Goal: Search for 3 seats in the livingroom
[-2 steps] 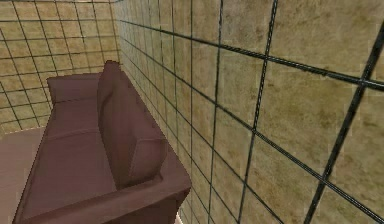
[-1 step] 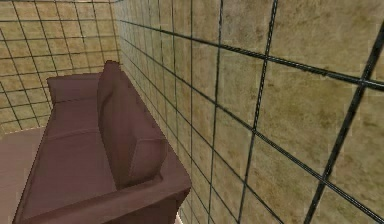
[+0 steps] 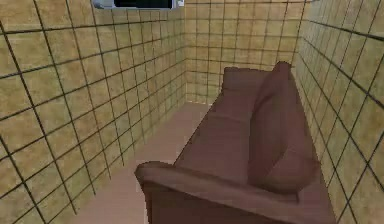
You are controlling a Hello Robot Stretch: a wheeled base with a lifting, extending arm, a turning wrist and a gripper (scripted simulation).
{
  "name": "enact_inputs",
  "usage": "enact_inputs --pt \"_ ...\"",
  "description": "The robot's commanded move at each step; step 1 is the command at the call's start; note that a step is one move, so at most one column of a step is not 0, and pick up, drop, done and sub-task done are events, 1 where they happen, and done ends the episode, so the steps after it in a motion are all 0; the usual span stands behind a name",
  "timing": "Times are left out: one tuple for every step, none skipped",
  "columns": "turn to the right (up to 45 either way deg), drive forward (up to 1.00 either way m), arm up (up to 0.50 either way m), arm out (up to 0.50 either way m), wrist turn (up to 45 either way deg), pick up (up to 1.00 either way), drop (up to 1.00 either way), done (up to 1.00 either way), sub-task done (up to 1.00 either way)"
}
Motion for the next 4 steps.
enact_inputs --pt "-45.0 0.00 0.00 0.00 0.0 0.00 0.00 0.00 0.00" --pt "-45.0 0.00 0.00 0.00 0.0 0.00 0.00 0.00 0.00" --pt "-45.0 0.00 0.00 0.00 0.0 0.00 0.00 0.00 0.00" --pt "-24.0 0.00 0.00 0.00 0.0 0.00 0.00 0.00 0.00"
